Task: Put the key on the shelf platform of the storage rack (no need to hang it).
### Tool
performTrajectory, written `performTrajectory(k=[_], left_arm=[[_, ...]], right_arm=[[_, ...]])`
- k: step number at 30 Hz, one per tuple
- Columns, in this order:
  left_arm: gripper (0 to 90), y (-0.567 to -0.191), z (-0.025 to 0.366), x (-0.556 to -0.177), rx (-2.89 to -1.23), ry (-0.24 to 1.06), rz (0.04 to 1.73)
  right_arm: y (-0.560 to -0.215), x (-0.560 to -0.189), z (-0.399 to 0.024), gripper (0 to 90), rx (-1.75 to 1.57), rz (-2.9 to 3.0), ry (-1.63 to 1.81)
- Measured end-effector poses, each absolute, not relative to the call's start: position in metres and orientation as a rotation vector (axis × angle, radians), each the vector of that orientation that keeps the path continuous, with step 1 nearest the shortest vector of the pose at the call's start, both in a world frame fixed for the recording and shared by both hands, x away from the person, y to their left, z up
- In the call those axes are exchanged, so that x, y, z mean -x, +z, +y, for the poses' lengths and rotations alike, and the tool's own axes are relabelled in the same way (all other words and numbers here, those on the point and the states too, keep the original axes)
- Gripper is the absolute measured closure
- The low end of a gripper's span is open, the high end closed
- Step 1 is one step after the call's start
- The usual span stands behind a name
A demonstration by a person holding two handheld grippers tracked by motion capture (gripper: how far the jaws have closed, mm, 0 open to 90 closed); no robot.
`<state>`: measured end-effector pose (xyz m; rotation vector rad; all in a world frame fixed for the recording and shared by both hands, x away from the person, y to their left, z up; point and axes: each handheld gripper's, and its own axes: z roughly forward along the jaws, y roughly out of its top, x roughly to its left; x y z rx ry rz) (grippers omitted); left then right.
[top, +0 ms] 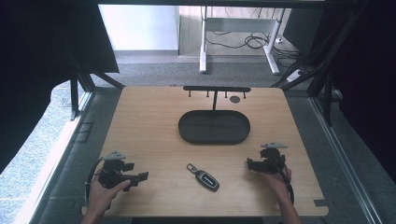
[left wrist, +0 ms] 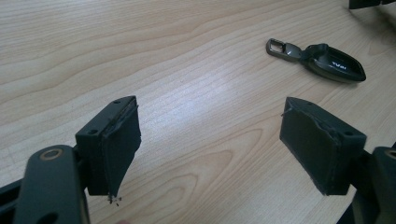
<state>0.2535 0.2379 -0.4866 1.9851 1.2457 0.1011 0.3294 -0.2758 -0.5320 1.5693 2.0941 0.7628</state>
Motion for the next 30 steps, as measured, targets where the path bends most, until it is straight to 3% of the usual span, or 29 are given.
performTrajectory(k=[30], left_arm=[[20.5, -0.486, 0.240, -0.253, -1.978, 0.108, 1.256]], right_arm=[[-0.466, -0.311, -0.255, 30.6, -1.267, 2.297, 0.923]])
